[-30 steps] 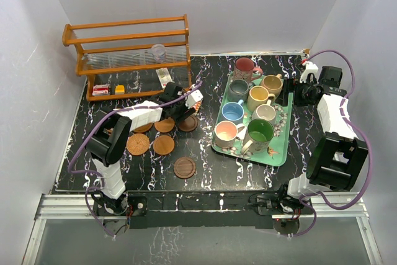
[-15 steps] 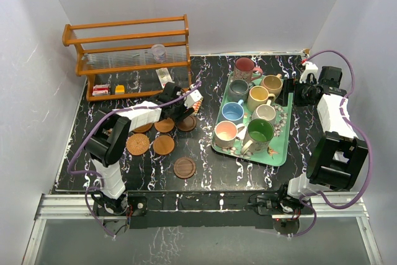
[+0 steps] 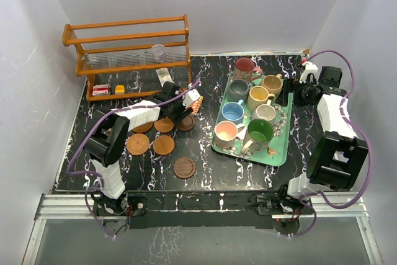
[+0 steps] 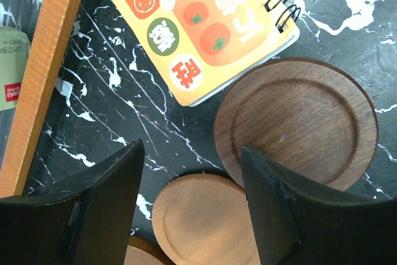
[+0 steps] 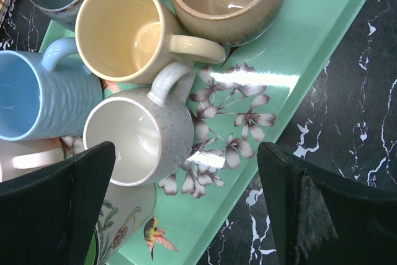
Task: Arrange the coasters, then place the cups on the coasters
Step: Move the coaster to the center of the board.
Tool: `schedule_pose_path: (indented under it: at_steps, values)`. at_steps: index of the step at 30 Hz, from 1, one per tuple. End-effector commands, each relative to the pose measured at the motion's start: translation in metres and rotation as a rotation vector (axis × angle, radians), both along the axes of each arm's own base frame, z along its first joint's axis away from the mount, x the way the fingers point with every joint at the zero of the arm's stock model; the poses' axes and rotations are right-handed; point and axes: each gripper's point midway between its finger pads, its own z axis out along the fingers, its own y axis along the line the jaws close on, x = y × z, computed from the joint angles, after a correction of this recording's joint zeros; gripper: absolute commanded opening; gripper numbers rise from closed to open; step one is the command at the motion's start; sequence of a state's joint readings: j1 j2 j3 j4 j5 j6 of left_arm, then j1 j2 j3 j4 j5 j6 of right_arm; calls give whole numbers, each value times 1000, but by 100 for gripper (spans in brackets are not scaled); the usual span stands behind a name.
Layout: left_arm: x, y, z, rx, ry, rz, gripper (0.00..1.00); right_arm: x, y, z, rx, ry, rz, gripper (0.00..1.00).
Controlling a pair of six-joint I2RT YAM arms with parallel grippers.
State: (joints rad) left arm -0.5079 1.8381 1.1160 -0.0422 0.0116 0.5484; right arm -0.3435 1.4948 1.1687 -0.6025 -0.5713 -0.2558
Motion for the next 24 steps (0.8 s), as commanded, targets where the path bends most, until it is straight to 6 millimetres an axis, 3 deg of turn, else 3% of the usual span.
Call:
schedule_pose_path:
  at_steps: [1,6,13,20,24]
  values:
    - [-16,-9,8,-64,89,-23,64,9,-6,10,-18,-41,-3,98]
    - [-26,-28,34,-174,98,-86,66,9,-7,9,-18,-38,-5,98]
    - [-90,-44,63,-270,115,-341,68,10,-7,8,-18,-36,-6,99]
    - [-184,-40,29,-141,316,-561,67,9,-7,7,-18,-32,-6,98]
    - [-216,-39,17,-117,363,-601,67,9,-7,8,-20,-34,-7,98]
